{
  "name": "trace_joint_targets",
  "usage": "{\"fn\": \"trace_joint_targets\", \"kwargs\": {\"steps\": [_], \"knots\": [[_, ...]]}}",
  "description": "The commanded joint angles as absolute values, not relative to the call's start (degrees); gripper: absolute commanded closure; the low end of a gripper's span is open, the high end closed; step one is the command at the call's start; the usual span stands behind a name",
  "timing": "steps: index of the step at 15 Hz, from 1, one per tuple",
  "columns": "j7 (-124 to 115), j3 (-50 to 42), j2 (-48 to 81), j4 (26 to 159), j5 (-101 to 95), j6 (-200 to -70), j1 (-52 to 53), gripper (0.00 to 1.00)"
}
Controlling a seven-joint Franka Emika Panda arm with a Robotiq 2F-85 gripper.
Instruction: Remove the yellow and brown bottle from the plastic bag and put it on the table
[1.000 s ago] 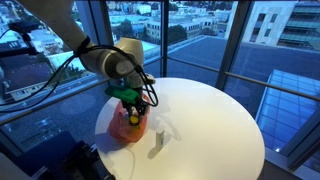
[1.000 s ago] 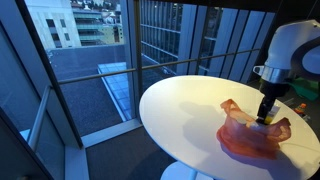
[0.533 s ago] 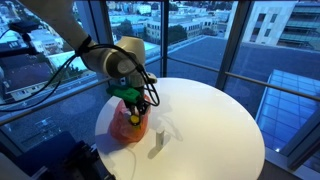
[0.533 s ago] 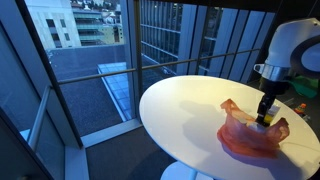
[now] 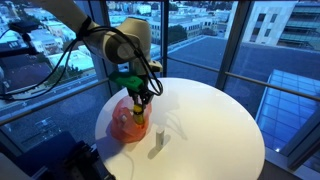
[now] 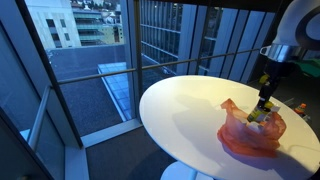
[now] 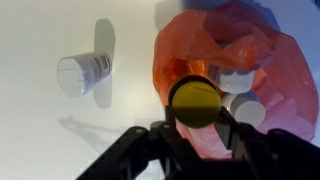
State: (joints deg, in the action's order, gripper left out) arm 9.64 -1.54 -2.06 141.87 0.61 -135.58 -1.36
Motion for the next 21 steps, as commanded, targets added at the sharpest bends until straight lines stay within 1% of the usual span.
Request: {"fn": "trace_joint_targets", "kwargs": {"steps": [1,10,21], "knots": [[11.9,-3.18,-7.13,140.25,2.48,-131.4,-2.53,0.81],[9.39,-8.43,-7.22,135.52,-0.53,-130.77,-7.72,0.81],[9.26,-14.11,-5.24,135.34,-3.28,-129.89,-13.78,0.81]]}}
